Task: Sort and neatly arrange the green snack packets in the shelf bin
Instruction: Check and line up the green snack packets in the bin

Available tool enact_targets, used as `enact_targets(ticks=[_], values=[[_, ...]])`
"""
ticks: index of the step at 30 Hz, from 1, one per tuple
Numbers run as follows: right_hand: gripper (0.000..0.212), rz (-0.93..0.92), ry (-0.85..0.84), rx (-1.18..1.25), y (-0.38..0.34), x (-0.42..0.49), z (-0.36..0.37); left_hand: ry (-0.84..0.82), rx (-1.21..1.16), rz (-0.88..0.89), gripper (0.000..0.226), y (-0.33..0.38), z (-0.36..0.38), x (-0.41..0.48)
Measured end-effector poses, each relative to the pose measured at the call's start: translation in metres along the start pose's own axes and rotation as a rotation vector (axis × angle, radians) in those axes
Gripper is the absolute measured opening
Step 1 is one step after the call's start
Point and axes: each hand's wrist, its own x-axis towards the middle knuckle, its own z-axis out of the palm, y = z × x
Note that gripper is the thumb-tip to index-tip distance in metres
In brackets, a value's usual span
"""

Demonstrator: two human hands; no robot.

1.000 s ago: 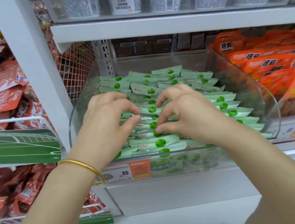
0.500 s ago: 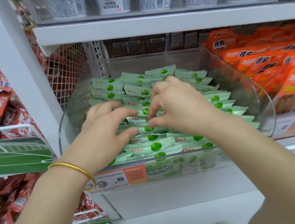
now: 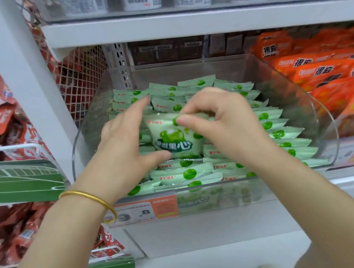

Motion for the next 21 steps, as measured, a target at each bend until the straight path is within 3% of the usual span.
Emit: enact_targets(ticks=[4, 9, 11, 15, 21], values=[[0.012, 0.144, 0.197, 0.383, -0.007, 0.000, -0.015, 0.104, -0.311, 0.063, 0.085, 0.013, -0.001, -0.001], [0.012, 0.321, 0.139, 0.703, -0.004, -0.004, -0.030, 0.158, -0.564, 0.087, 0.067, 0.032, 0.002, -0.005], [0.029, 0.360, 0.072, 0.707, -0.003, -0.006, -0.034, 0.150, -0.656, 0.077, 0.070, 0.033, 0.004, -0.006], [0.011, 0.368, 0.129, 0.681, 0.002, -0.009, -0.037, 0.038, -0.740, 0.135, 0.080, 0.031, 0.009, -0.008], [0.014, 0.415, 0.163, 0.706, 0.007, -0.008, -0.037, -0.024, -0.642, 0.210, 0.081, 0.038, 0.013, -0.008]])
